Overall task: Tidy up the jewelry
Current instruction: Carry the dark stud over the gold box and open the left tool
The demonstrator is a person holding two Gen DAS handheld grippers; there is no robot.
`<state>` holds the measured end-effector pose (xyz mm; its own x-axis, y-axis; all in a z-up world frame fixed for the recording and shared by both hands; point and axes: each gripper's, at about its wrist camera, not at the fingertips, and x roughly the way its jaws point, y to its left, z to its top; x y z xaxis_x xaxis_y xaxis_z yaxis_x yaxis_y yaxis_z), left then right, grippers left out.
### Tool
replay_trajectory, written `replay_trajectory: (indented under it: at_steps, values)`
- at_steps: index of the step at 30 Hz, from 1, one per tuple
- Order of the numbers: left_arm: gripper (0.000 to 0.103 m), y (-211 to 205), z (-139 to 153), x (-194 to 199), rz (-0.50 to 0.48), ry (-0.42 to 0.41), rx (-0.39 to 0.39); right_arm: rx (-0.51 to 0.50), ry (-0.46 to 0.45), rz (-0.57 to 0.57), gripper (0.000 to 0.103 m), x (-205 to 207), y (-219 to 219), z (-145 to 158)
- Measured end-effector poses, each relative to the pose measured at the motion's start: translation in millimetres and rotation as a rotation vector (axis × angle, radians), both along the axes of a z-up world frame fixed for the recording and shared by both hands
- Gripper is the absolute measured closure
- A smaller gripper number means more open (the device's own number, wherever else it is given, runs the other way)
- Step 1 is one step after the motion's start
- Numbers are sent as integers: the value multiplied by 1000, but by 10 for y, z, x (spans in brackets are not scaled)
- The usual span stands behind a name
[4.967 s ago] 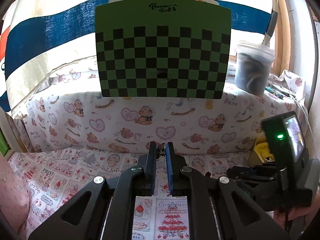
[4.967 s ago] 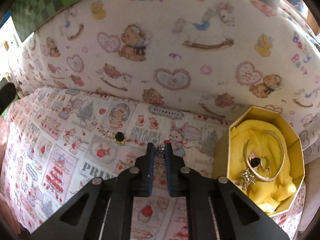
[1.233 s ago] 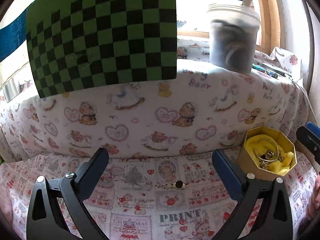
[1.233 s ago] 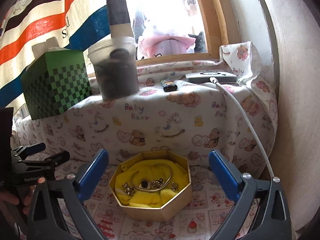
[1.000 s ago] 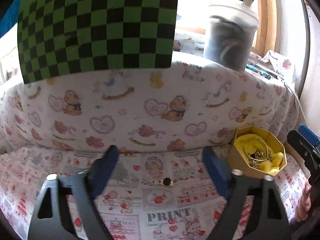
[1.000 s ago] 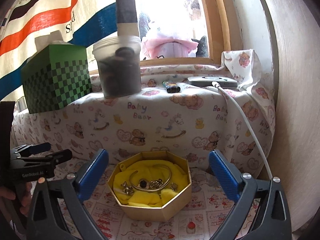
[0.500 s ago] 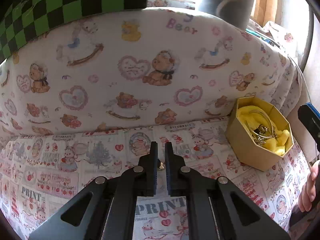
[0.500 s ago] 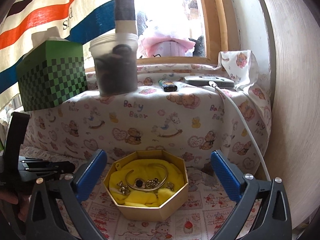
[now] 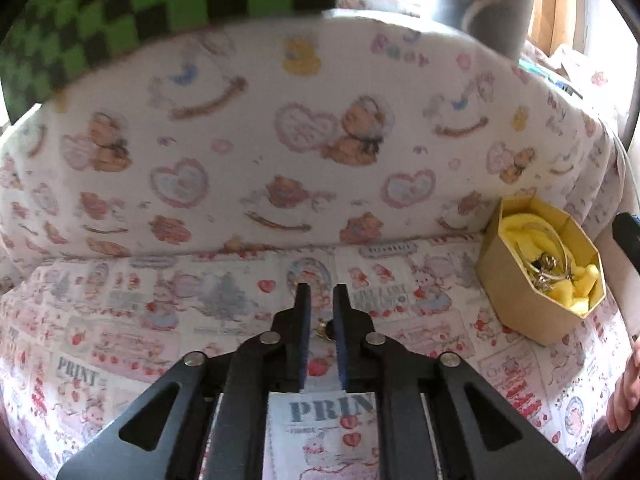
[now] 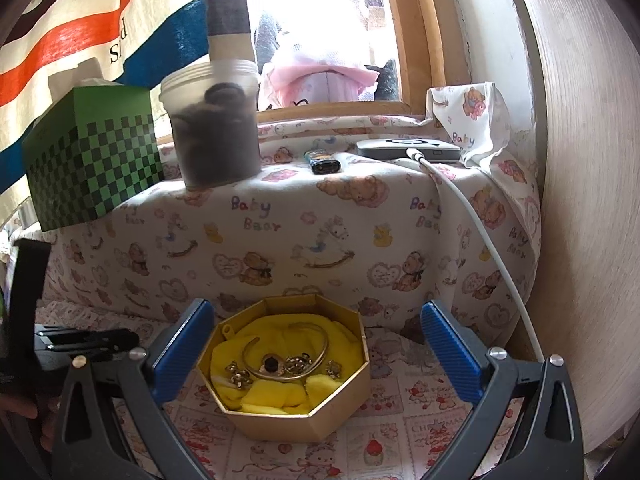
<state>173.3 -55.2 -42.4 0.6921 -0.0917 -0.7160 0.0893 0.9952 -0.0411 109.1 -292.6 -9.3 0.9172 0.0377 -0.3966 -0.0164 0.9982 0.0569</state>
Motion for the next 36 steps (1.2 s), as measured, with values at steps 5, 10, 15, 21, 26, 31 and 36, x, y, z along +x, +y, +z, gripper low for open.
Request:
replay_trajectory:
  at_steps: [5,10,15,21,26,31,36]
  values:
    - [92,-89,-107,-48,-14,65,30,-13,-4,5,0,-12,31,0]
    - [95,-172,-123,-68,-15,64,71,2,5,3,0,0,4,-7]
    - [96,-97,-105,-47,-3,48,28,21,19,-8,0,30,-39,-14]
    - [96,-112,28,-250,7,-39,89,23,11,-11,0,21,-36,-3]
    - [96,-259,294,-580,-33,-184,111,30,-18,12,0,-42,-27,22]
    - [96,-379,635,-870,-70,-296,85,86,-49,39,0,-125,-98,151]
    - [96,-525,913,-770,-115,-284,-16,185,-67,32,0,-191,-270,287]
